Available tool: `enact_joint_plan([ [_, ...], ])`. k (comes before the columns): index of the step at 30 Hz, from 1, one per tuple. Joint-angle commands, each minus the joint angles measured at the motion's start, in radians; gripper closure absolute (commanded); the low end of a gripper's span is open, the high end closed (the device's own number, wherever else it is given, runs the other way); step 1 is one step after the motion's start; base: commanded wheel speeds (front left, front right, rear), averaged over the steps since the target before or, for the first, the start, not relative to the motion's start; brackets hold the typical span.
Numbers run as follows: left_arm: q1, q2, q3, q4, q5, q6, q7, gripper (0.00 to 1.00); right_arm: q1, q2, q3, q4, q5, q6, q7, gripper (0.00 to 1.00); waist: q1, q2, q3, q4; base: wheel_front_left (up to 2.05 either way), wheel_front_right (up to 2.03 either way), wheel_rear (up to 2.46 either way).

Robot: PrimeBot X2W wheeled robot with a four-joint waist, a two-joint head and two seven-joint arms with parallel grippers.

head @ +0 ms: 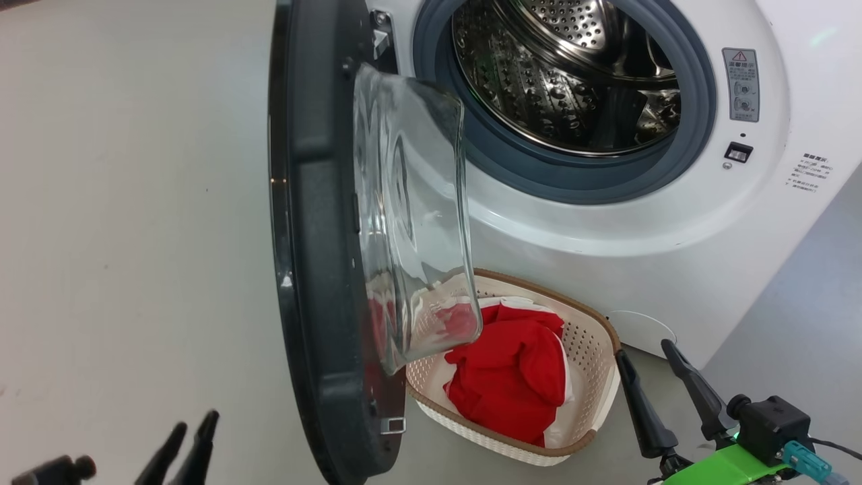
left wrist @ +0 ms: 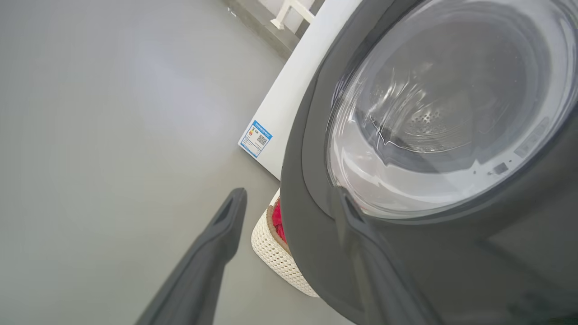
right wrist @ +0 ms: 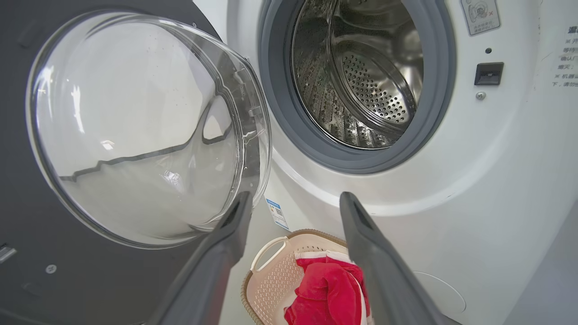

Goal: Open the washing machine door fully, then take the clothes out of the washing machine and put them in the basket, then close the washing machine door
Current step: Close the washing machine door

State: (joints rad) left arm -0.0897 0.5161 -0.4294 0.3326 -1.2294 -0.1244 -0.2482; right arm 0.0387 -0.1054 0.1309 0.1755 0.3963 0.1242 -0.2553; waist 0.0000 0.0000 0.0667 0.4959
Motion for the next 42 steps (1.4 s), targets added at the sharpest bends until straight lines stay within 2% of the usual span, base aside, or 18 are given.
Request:
enact_joint_plan([
  [1,-0.053,0.013,0.077,-0.013,0.023,-0.006,-0.013,0.0,-0.009,-0.01,0.011,-0.028,0.002,0.007,-0.006,0.0,0.0,0.0,-0.001,0.001,0.0,0.0,0.0],
  [8,-0.008,-0.127,0.291,-0.026,0.295,-0.006,-0.013,0.0,-0.003,-0.003,-0.004,-0.033,-0.001,0.007,-0.006,0.0,0.0,0.0,0.001,-0.004,0.0,0.0,0.0],
  [13,0.015,-0.214,0.425,-0.065,0.561,-0.006,-0.013,0.0,-0.004,0.001,-0.012,-0.036,-0.003,0.007,-0.006,0.0,0.0,0.0,0.002,-0.005,0.0,0.0,0.0],
  [17,0.032,-0.287,0.505,-0.114,0.755,-0.006,-0.013,0.0,-0.006,0.003,-0.018,-0.037,-0.003,0.007,-0.006,0.0,0.0,0.0,0.002,-0.008,0.0,0.0,0.0],
  [20,0.042,-0.332,0.543,-0.151,0.843,-0.006,-0.013,0.0,-0.006,0.004,-0.024,-0.04,-0.003,0.007,-0.006,0.0,0.0,0.0,0.003,-0.01,0.0,0.0,0.0],
  [28,0.074,-0.399,0.597,-0.215,0.98,-0.006,-0.013,0.0,0.003,0.005,-0.042,-0.048,-0.005,0.007,-0.006,0.0,0.0,0.0,0.004,-0.017,0.0,0.0,0.0],
  [42,0.099,-0.438,0.613,-0.208,1.016,-0.006,-0.014,0.0,0.011,0.016,-0.05,-0.039,-0.008,0.007,-0.006,0.0,0.0,0.0,-0.002,-0.019,0.0,0.0,0.0],
])
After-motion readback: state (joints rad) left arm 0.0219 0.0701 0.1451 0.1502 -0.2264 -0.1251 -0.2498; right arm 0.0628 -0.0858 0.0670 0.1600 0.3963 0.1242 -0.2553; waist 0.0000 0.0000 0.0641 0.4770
